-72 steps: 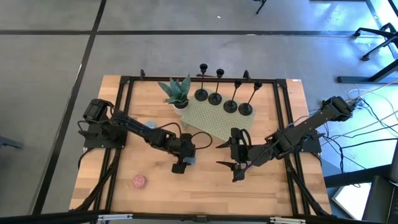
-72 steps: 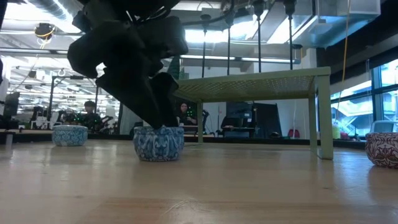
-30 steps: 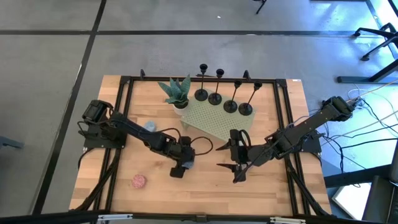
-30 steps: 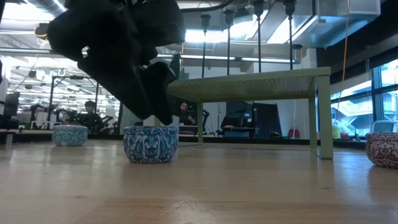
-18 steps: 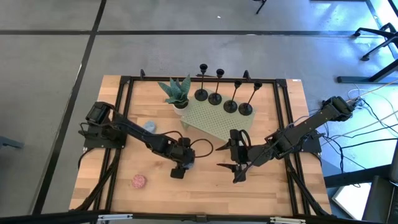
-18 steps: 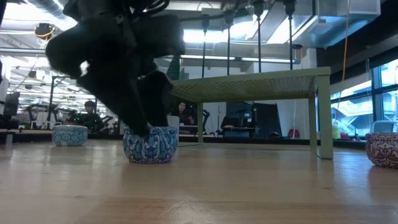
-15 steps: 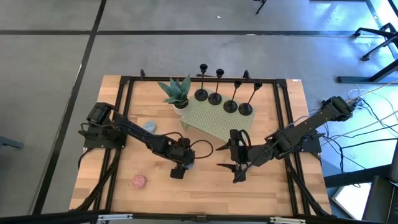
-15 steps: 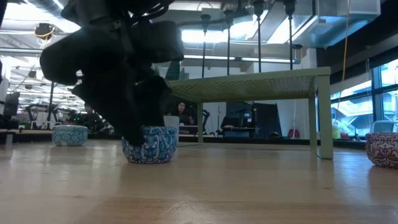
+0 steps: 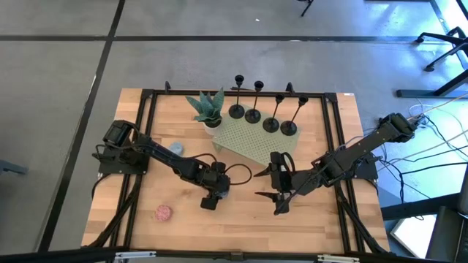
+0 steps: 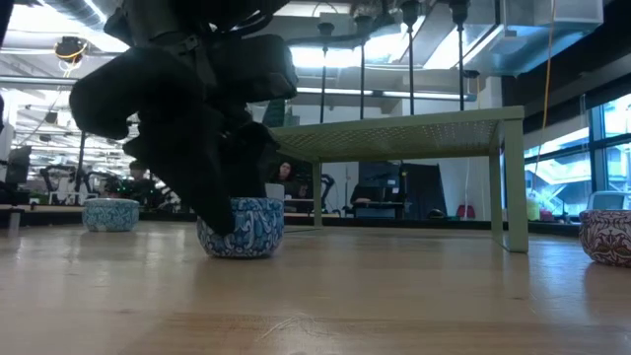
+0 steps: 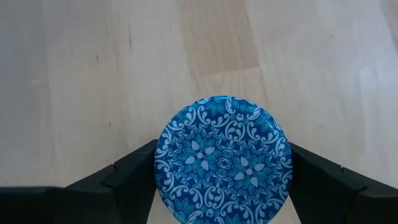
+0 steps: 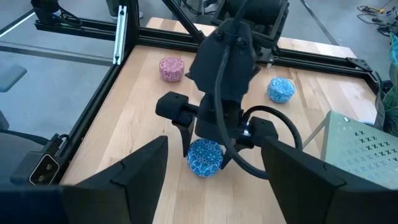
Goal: Stock candles and holders on shelf
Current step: Put the blue scented candle on the shelf
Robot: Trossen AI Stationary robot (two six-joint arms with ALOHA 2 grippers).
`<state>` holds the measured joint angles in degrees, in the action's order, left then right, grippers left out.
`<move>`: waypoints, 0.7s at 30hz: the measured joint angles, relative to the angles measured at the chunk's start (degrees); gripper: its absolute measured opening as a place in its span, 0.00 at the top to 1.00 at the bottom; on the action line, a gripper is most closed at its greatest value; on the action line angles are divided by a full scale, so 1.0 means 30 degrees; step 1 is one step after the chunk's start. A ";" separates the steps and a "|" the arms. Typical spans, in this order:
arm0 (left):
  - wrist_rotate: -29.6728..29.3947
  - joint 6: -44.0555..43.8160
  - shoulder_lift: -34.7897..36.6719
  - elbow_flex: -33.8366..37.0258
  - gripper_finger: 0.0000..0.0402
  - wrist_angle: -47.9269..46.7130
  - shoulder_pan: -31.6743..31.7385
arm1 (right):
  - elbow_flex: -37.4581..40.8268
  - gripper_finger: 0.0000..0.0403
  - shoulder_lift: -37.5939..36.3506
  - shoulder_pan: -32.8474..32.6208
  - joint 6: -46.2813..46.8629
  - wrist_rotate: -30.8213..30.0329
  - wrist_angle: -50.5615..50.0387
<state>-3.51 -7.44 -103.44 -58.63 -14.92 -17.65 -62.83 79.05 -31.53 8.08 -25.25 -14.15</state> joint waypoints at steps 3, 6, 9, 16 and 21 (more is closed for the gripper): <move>0.0447 -0.0060 0.0000 -0.0003 0.28 0.0187 0.0074 | 0.0000 0.35 0.0002 0.0000 0.0000 -0.0001 0.0000; 0.0458 0.0154 0.0000 -0.0411 0.26 -0.0053 0.0052 | 0.0000 0.35 0.0002 0.0000 0.0000 -0.0001 0.0000; -0.0047 0.1041 0.0000 -0.1521 0.26 -0.0766 0.0059 | 0.0000 0.35 0.0003 0.0000 0.0000 -0.0001 0.0000; -0.2370 0.3617 0.0000 -0.5313 0.26 -0.5319 0.0066 | 0.0000 0.35 0.0001 -0.0007 0.0005 -0.0001 0.0009; -0.5315 0.5198 0.0007 -0.7900 0.26 -0.9364 0.0095 | 0.0000 0.35 0.0000 -0.0007 0.0000 -0.0008 0.0049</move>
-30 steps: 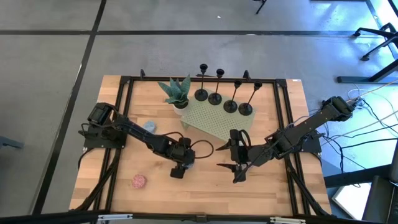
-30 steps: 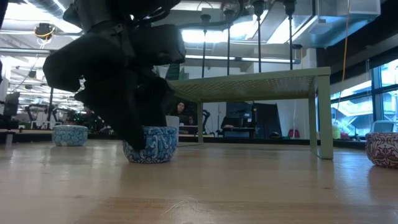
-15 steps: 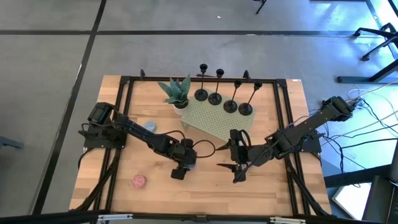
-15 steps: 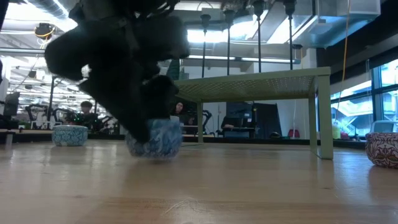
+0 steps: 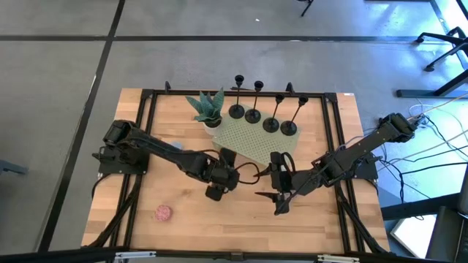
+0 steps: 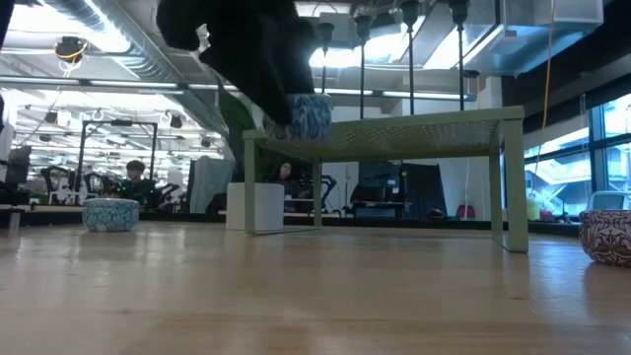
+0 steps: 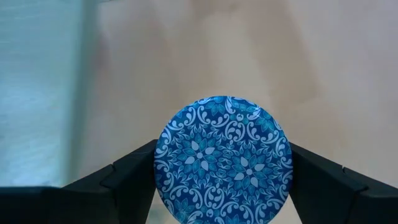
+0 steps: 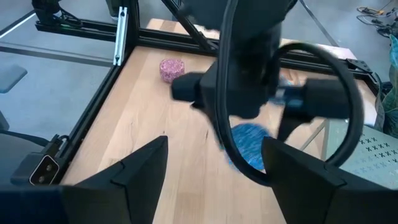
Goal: Stock candles and holders on shelf
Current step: Put the blue scented candle on the shelf
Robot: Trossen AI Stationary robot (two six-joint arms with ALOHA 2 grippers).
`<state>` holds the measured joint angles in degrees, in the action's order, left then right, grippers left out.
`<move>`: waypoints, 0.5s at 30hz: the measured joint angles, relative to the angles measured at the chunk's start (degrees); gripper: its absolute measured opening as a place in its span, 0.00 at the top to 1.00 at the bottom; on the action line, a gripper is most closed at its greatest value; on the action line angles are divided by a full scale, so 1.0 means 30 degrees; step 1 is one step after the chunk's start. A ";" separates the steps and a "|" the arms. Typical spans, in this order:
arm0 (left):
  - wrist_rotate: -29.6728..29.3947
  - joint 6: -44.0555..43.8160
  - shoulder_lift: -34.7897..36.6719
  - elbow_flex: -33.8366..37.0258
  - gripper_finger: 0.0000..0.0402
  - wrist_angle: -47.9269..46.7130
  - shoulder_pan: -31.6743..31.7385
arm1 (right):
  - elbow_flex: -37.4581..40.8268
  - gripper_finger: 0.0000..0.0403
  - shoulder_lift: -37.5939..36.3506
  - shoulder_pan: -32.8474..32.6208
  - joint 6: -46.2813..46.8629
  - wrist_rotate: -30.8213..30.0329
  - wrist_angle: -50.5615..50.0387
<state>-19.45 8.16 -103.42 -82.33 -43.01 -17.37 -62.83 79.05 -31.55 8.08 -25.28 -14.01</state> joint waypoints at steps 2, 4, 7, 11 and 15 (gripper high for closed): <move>-0.0618 0.0582 0.0000 -0.0898 0.26 -0.1636 0.0065 | 0.0000 0.35 0.0000 0.0000 0.0000 0.0000 -0.0001; -0.1015 0.0966 0.0000 -0.1743 0.26 -0.2774 0.0143 | 0.0000 0.35 0.0000 0.0000 0.0000 -0.0007 0.0024; -0.1962 0.1758 0.0131 -0.2771 0.26 -0.4476 0.0337 | -0.0012 0.35 0.0000 0.0000 -0.0007 -0.0058 0.0098; -0.2809 0.2711 0.0492 -0.3919 0.26 -0.6157 0.0935 | -0.0060 0.35 -0.0023 0.0012 -0.0069 -0.0134 0.0306; -0.3085 0.3242 0.0822 -0.4311 0.26 -0.7073 0.1914 | -0.0073 0.35 -0.0036 0.0022 -0.0066 -0.0231 0.0395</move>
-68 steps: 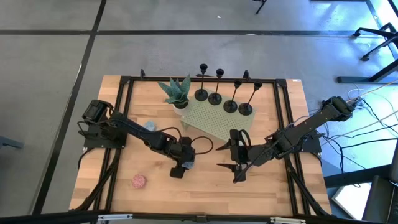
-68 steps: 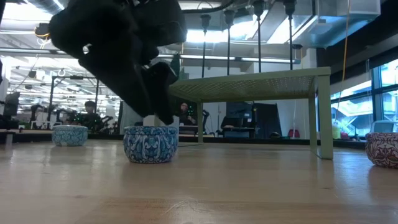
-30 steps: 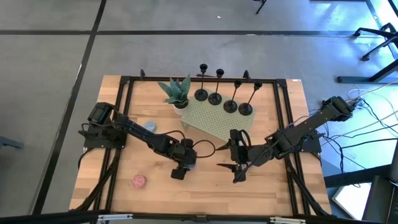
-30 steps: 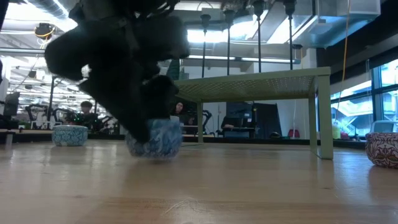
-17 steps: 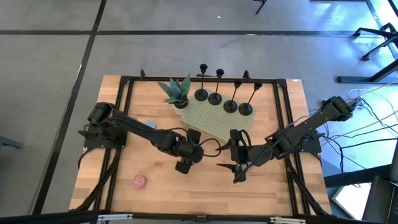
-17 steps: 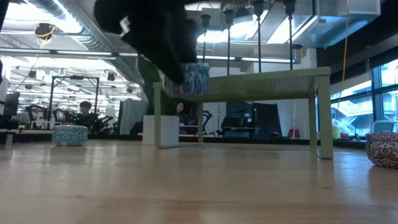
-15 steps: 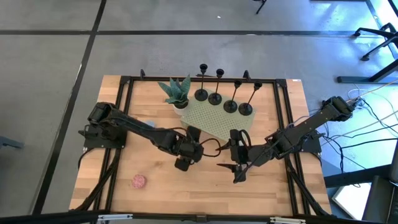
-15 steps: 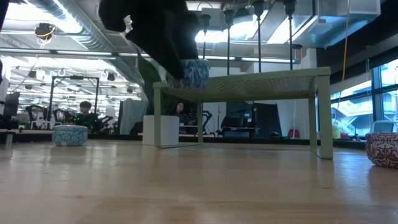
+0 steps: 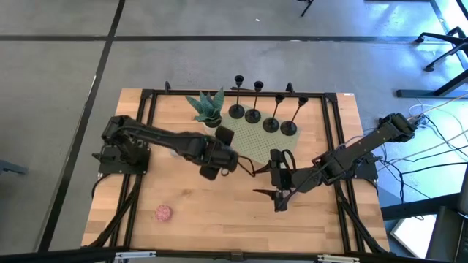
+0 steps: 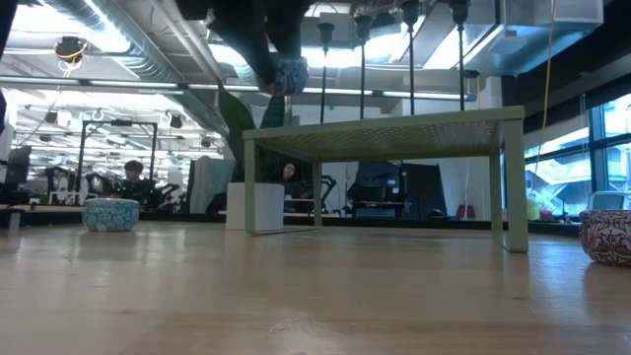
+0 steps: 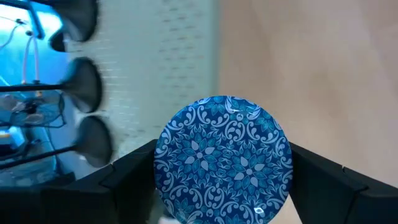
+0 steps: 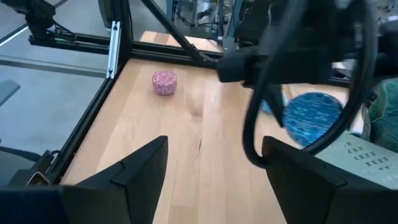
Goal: Stock candles and holders on shelf
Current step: Put the blue scented candle on the shelf
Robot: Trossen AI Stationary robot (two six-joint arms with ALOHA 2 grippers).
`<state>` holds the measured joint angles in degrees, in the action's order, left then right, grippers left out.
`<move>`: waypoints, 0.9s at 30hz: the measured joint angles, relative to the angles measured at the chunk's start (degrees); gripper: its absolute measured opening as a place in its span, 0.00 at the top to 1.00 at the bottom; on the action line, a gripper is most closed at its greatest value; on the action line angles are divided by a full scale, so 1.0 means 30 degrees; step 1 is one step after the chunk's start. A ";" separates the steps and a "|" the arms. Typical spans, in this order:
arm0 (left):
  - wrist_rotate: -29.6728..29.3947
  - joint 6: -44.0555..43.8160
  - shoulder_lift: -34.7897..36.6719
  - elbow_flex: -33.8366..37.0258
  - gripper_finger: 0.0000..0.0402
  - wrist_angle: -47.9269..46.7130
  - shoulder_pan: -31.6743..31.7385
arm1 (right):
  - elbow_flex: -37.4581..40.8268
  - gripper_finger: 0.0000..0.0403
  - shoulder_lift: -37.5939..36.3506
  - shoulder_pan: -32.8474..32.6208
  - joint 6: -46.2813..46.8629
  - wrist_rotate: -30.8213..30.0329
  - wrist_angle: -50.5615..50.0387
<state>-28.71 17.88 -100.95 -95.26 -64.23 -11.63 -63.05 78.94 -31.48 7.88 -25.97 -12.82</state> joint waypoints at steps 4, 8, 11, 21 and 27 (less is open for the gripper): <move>0.0773 0.0619 0.0355 0.0029 0.26 0.0357 0.1510 | 0.0010 0.35 -0.0032 0.0039 0.0161 0.0144 -0.0114; 0.2875 0.0702 0.0482 -0.0004 0.26 0.0973 0.3488 | 0.0120 0.35 0.0065 0.0071 0.0153 0.0475 -0.0568; 0.4636 0.0721 0.0402 0.0022 0.26 0.1427 0.4747 | 0.0098 0.35 0.0051 0.0188 0.0138 -0.0041 -0.0904; 0.6410 0.0812 0.0249 0.0058 0.26 0.1567 0.6503 | 0.0102 0.35 0.0051 0.0430 0.0188 -0.1488 -0.1834; 0.7142 0.0684 0.0256 0.0051 0.26 0.1670 0.6712 | 0.0102 0.35 0.0051 0.0393 0.0222 -0.1277 -0.1861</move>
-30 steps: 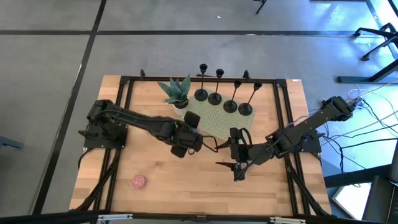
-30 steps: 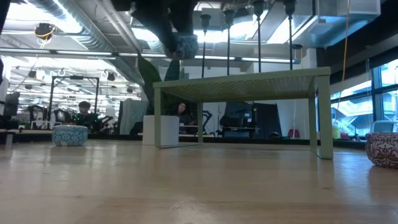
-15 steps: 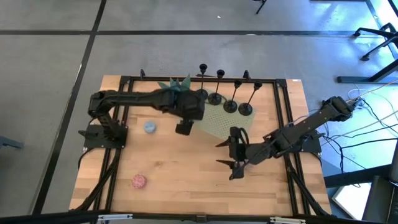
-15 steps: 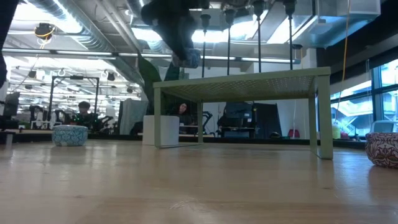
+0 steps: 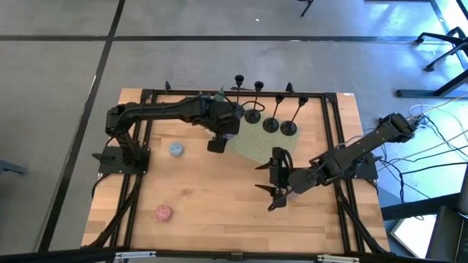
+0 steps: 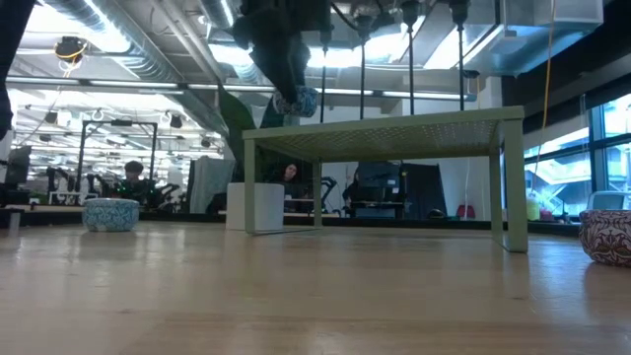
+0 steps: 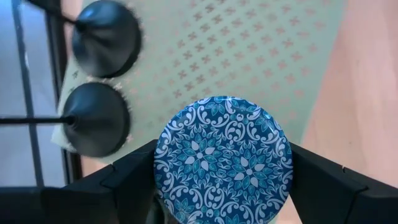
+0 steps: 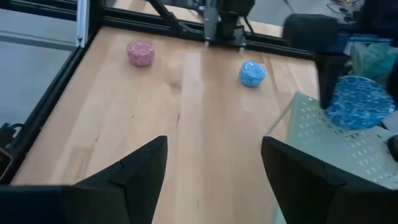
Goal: Stock candles and holders on shelf
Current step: Put the blue scented candle on the shelf
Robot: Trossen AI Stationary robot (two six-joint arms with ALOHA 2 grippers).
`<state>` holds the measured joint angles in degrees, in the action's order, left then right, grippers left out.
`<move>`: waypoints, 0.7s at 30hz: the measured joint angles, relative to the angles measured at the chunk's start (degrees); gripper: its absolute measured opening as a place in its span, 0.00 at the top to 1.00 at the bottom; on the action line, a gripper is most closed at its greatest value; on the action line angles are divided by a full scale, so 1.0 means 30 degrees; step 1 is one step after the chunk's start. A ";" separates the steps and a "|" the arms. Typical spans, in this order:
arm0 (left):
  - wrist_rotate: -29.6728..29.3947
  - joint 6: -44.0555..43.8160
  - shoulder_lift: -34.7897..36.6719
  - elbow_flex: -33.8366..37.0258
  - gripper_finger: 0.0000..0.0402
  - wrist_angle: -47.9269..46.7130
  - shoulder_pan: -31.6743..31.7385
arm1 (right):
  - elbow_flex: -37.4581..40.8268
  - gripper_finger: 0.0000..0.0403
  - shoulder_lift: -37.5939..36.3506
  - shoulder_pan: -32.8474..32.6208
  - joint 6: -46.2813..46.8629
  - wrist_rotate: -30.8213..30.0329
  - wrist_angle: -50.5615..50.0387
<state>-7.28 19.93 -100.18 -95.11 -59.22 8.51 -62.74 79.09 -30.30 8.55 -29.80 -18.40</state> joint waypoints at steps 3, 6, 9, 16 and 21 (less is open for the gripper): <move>0.0127 0.0380 0.0000 0.0000 0.26 -0.0027 -0.0071 | 0.0000 0.35 0.0000 0.0015 0.0007 0.0000 -0.0003; 0.0103 0.0557 0.0000 0.0000 0.26 -0.0157 0.0046 | 0.0000 0.35 0.0000 0.0000 0.0013 0.0007 0.0040; 0.0443 0.0563 0.0000 0.0000 0.25 -0.0228 0.0220 | 0.0000 0.35 0.0000 0.0000 0.0054 0.0007 0.0062; 0.0947 0.0403 -0.0015 0.0000 0.22 -0.0298 0.0812 | -0.0007 0.35 0.0000 0.0000 0.0062 0.0000 0.0069; 0.2265 0.2362 -0.0015 0.0007 0.23 -0.0586 0.0971 | -0.0007 0.35 0.0000 0.0000 0.0062 0.0000 0.0075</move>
<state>-0.49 27.02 -100.22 -95.09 -60.98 11.42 -62.76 79.09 -30.30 8.73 -29.80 -18.18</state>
